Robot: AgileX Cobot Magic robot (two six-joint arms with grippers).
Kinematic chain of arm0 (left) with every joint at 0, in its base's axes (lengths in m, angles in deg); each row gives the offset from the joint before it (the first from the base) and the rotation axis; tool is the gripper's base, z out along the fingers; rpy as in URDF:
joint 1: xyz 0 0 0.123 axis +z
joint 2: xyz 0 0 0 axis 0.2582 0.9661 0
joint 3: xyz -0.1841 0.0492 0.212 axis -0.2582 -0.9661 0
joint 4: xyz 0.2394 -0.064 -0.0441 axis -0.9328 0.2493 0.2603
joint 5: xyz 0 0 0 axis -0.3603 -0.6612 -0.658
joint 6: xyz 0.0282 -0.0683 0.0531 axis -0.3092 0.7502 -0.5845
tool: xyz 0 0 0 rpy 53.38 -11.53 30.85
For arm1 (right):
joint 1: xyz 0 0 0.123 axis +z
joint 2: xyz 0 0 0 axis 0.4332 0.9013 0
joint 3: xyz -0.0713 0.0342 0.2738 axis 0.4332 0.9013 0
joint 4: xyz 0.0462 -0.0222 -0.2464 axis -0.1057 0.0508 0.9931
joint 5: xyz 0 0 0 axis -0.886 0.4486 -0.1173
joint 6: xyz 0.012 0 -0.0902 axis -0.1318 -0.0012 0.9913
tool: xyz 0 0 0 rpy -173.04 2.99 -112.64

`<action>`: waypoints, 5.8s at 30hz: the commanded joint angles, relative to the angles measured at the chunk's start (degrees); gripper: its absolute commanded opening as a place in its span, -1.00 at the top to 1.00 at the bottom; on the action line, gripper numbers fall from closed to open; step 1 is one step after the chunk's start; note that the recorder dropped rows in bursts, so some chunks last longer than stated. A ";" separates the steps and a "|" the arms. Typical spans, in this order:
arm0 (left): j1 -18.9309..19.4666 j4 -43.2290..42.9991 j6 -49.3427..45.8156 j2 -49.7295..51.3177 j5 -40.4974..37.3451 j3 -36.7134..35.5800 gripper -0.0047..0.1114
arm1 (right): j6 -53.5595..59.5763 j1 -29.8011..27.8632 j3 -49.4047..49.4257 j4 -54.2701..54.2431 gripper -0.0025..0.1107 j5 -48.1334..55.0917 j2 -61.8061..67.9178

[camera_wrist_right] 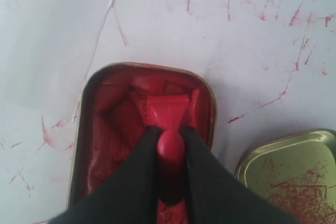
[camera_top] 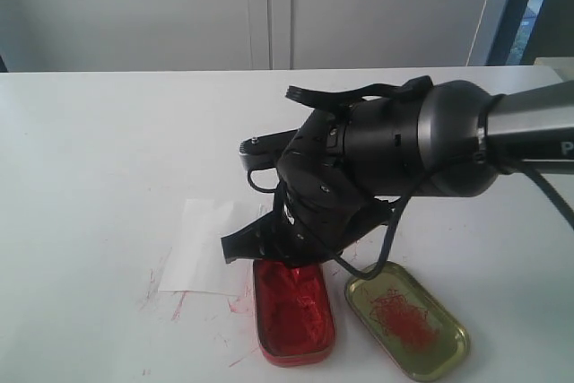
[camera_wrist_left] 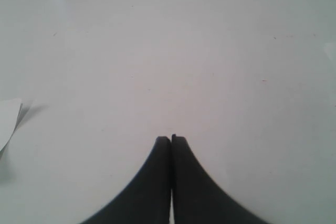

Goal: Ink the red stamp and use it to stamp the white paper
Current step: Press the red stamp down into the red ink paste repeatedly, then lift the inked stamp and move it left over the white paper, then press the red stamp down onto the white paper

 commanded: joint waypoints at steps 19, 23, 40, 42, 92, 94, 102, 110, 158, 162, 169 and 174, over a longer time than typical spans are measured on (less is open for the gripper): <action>0.13 0.57 0.00 0.39 -0.07 0.32 0.92 | 5.26 -0.06 -4.87 -0.67 0.96 4.23 -4.70; 0.13 0.57 0.00 0.39 -0.07 0.32 0.92 | 9.97 -0.06 -7.61 -4.26 0.96 4.66 -4.57; 0.13 0.57 0.00 0.39 -0.07 0.32 0.92 | 27.09 -0.06 -24.83 -17.23 0.96 12.84 6.95; 0.13 0.57 0.00 0.39 -0.07 0.32 0.92 | 28.58 -0.06 -27.69 -17.23 0.96 13.23 9.12; 0.13 0.57 0.00 0.39 -0.07 0.32 0.92 | 33.24 -0.06 -30.98 -12.62 0.96 13.92 27.87; 0.13 0.57 0.00 0.39 -0.07 0.32 0.92 | 33.24 -0.06 -30.98 -12.62 0.96 14.29 27.87; 0.13 0.57 0.00 0.39 -0.07 0.32 0.92 | 33.24 -0.06 -30.98 -12.62 0.96 13.62 27.87; 0.13 0.57 0.00 0.39 -0.07 0.32 0.92 | 33.24 -0.06 -30.98 -12.62 0.96 11.58 27.87; 0.13 0.57 0.00 0.39 -0.07 0.32 0.92 | 32.88 -0.06 -30.98 -12.30 0.96 11.44 22.77; 0.13 0.57 0.00 0.39 -0.07 0.32 0.92 | 32.88 -0.06 -30.98 -12.30 0.96 11.44 21.57; 0.13 0.57 0.00 0.39 -0.07 0.32 0.92 | 32.88 -0.06 -30.98 -12.30 0.96 11.56 19.57; 0.13 0.57 0.00 0.39 -0.07 0.32 0.92 | 32.88 -0.06 -30.98 -12.30 0.96 12.64 19.45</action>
